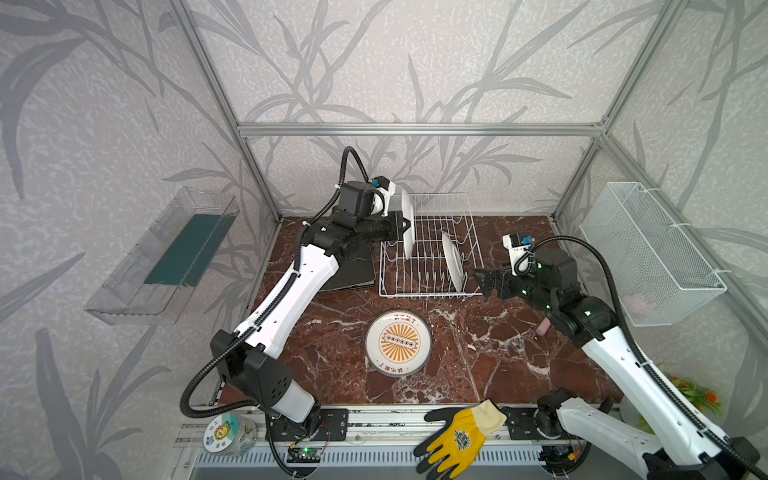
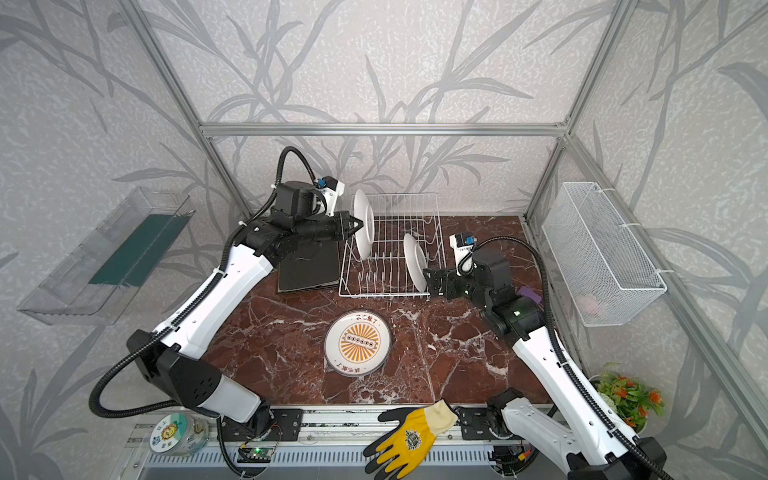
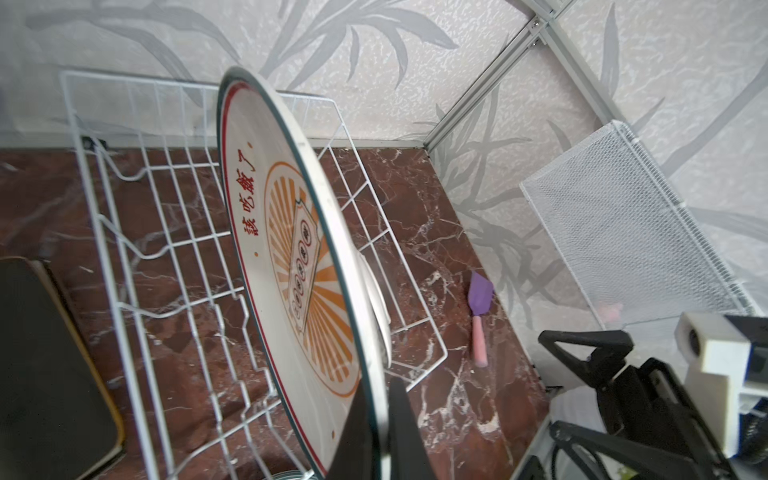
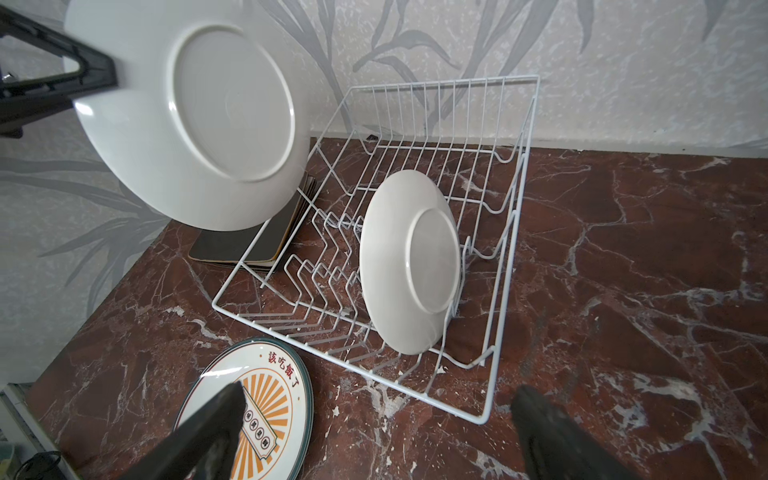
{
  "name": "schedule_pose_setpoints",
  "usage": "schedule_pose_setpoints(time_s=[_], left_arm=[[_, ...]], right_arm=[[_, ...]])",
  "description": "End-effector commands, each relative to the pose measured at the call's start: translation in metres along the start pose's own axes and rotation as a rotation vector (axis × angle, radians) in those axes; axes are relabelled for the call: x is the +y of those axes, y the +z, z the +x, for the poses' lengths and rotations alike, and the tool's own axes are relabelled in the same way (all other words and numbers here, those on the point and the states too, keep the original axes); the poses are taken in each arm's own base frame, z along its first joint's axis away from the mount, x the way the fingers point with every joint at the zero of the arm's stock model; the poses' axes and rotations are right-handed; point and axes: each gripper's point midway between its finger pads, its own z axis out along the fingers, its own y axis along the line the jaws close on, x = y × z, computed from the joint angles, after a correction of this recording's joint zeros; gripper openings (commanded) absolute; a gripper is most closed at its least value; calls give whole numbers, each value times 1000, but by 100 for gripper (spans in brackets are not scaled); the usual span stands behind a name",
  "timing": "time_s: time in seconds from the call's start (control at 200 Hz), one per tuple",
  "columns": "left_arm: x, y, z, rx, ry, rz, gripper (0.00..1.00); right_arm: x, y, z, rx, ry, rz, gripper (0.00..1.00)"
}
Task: Unload the plates from the dish rack
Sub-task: 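Lift the patterned plate up out of the rack with the left gripper, then carry the patterned plate toward the right gripper while the right gripper approaches it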
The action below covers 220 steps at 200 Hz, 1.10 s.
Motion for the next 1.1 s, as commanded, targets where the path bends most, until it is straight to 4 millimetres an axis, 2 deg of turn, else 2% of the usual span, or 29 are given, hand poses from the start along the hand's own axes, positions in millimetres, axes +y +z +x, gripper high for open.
schedule_pose_setpoints(time_s=[0.0,0.275,0.57,0.76,0.97,1.095], left_arm=[[-8,-39,-25,-118,217,-73,0],[1,-58,-10,-161,438,-158,0],[-2,-63,21,-97,783,-237,0],[-5,-54,41,-72,1028,-224,0],[-15,-39,55,-28,1197,-209,0],[-22,-30,62,-37,1287,-191,0]], right_arm=[[8,-1,-18,-37,38,-36,99],[18,4,-26,-31,82,-86,99],[25,16,-27,23,148,-129,99],[30,18,-36,29,167,-149,99],[39,19,-49,18,191,-191,100],[51,19,-60,18,208,-253,100]])
